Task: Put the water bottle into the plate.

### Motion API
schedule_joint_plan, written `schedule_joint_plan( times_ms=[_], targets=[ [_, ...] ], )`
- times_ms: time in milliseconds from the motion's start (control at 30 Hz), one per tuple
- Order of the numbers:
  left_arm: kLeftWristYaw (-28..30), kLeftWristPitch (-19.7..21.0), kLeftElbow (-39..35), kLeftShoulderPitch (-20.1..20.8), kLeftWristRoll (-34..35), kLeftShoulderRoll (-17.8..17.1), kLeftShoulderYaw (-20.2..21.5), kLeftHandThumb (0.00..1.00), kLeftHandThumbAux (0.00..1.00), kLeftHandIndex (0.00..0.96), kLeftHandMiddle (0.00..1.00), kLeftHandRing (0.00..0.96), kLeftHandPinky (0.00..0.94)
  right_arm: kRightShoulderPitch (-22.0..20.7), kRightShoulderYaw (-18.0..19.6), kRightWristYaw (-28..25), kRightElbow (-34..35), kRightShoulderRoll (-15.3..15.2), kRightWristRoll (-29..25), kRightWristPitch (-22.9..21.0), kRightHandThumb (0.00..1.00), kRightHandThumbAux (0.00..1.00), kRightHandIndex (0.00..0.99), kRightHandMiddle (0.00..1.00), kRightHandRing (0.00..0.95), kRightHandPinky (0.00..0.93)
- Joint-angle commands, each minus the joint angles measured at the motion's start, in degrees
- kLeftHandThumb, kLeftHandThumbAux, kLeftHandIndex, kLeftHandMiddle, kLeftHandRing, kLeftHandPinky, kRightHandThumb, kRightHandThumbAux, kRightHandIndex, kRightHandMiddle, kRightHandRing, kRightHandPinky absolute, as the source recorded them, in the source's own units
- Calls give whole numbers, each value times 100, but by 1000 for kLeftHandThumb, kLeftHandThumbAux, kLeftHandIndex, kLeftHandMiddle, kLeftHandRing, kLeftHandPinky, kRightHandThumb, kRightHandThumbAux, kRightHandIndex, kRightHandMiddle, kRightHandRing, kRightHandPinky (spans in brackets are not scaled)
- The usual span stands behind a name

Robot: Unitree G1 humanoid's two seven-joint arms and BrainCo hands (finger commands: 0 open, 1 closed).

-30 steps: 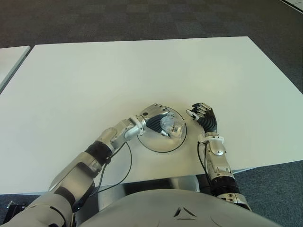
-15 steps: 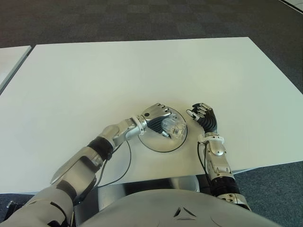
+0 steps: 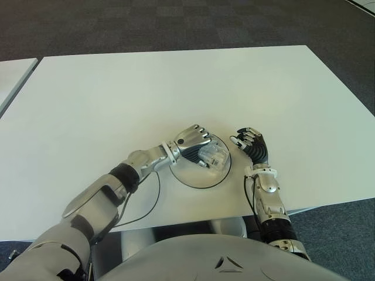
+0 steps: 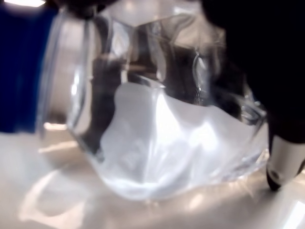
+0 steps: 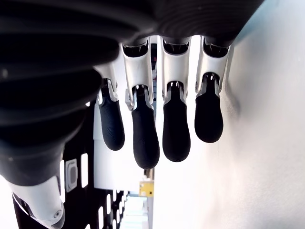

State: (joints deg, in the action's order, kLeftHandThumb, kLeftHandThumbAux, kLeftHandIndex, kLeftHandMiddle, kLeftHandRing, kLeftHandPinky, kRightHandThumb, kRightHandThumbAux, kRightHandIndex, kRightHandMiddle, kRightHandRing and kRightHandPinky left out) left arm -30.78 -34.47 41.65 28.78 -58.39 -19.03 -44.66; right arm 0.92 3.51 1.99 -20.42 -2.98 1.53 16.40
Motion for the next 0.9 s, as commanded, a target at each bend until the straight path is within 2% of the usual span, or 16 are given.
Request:
schedule_joint_plan(
  times_ms=[33, 67, 100, 167, 267, 400, 467, 633, 900],
  targets=[
    [347, -66, 57, -199, -124, -282, -176, 702, 699, 423, 515, 498, 480, 133, 4, -40, -155, 45, -60, -139, 707, 728, 433, 607, 627, 648],
    [493, -76, -71, -183, -113, -345, -173, 508, 632, 320, 401, 377, 372, 133, 5, -43, -156, 46, -62, -133, 707, 728, 433, 607, 627, 649],
    [596, -80, -164, -175, -103, -388, -168, 380, 590, 252, 327, 298, 301, 134, 5, -44, -156, 46, -63, -128, 707, 728, 433, 606, 627, 650],
    [696, -23, -139, -162, -162, -390, -223, 274, 555, 191, 242, 215, 221, 134, 5, -44, -158, 46, -59, -122, 706, 728, 433, 605, 627, 650],
    [980, 110, -245, -137, -252, -447, -293, 181, 516, 126, 144, 124, 127, 139, 3, -46, -154, 46, -54, -113, 706, 728, 433, 604, 627, 650],
    [1350, 394, -607, -150, -404, -588, -350, 94, 435, 37, 41, 35, 34, 141, -2, -35, -155, 41, -36, -109, 706, 728, 433, 605, 630, 654],
    [1425, 501, -743, -179, -452, -628, -358, 74, 401, 19, 21, 17, 17, 142, -3, -23, -151, 41, -26, -123, 706, 728, 433, 606, 631, 653],
    [1224, 731, -981, -313, -559, -657, -325, 51, 324, 3, 3, 2, 2, 148, 0, -39, -134, 46, -49, -156, 706, 728, 432, 605, 626, 640],
    [840, 869, -1102, -429, -641, -654, -302, 73, 240, 0, 0, 0, 0, 159, 19, -84, -105, 59, -128, -208, 705, 728, 432, 599, 617, 632]
  ],
)
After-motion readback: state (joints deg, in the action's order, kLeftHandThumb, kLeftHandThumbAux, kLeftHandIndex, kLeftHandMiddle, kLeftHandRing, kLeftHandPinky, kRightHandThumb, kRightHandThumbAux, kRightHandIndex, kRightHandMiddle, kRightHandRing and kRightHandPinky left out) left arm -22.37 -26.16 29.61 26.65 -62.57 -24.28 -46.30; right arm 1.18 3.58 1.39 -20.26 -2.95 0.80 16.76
